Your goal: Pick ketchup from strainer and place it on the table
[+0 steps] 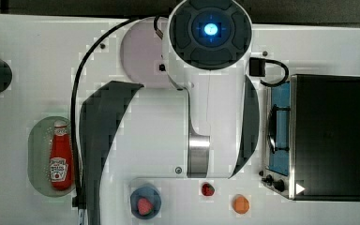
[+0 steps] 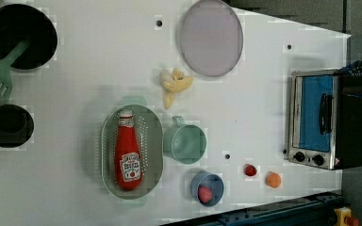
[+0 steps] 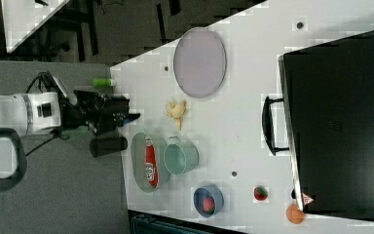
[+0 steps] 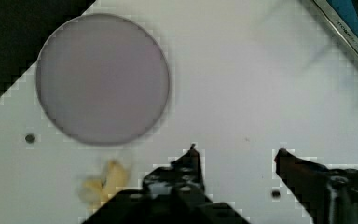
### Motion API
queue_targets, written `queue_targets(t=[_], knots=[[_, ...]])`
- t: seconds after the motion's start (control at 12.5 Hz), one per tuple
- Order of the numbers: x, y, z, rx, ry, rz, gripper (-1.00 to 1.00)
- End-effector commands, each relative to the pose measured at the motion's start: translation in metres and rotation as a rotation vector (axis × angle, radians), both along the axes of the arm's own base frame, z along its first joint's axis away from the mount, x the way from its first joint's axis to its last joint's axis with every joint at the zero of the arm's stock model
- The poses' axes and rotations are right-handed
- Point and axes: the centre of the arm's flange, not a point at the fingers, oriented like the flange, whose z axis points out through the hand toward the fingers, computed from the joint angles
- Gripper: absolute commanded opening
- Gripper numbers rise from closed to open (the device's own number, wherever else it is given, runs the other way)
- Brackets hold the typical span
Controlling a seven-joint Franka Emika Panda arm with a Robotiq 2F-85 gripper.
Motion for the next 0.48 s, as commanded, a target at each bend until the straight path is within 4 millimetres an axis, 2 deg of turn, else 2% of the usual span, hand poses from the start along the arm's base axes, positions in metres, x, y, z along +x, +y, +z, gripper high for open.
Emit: queue_targets(t=[0.08,0.24,0.48], knots=[[-0.055,0.017,0.027,0.034,0.038,-0.006,0.58],[-0.054,0.059,0.020,0.031,0.048,0.072,1.00],[-0.062,0.141,0.005,0.017,0.075,0.220,1.00]])
